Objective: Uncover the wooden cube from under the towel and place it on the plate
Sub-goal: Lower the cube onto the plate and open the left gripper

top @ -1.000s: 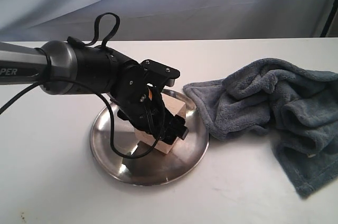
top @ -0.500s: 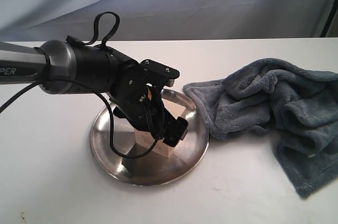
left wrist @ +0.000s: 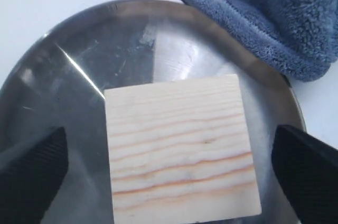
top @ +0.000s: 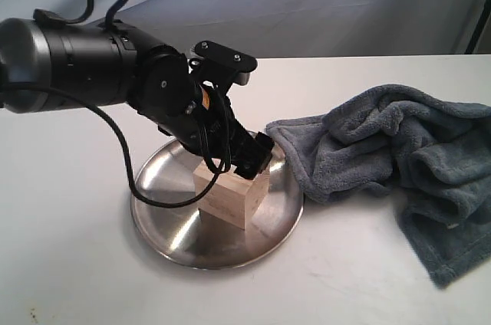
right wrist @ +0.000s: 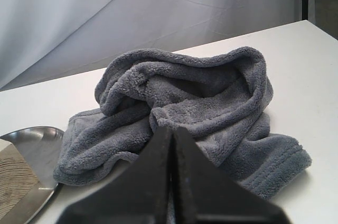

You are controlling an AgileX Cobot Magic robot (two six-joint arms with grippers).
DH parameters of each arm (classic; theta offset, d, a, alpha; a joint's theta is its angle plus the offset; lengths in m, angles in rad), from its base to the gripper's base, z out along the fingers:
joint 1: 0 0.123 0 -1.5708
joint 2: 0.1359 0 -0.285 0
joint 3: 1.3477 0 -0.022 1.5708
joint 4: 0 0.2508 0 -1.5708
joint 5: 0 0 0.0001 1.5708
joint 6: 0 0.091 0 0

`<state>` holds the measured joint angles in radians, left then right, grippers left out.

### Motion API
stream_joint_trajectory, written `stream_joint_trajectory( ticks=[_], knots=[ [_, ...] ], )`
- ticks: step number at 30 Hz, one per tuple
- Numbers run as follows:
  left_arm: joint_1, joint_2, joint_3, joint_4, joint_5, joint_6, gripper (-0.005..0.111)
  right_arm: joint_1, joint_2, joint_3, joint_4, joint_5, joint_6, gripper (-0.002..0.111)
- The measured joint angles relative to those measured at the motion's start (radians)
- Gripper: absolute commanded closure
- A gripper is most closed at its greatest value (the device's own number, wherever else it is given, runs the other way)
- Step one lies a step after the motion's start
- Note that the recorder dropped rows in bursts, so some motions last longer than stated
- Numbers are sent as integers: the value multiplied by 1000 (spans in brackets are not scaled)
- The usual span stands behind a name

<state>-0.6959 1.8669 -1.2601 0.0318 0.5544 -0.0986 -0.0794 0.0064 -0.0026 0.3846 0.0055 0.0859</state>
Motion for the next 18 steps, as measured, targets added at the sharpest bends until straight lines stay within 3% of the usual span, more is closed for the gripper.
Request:
stream_joint_trajectory(
  ticks=[4, 14, 18],
  knots=[
    [0, -36, 0, 0, 0, -4, 24, 0, 0, 0, 0, 0, 0, 105],
    [0, -80, 0, 94, 35, -23, 107, 0, 0, 0, 0, 0, 0, 105],
    [0, -88, 0, 111, 85, -35, 107, 0, 0, 0, 0, 0, 0, 105]
  ],
)
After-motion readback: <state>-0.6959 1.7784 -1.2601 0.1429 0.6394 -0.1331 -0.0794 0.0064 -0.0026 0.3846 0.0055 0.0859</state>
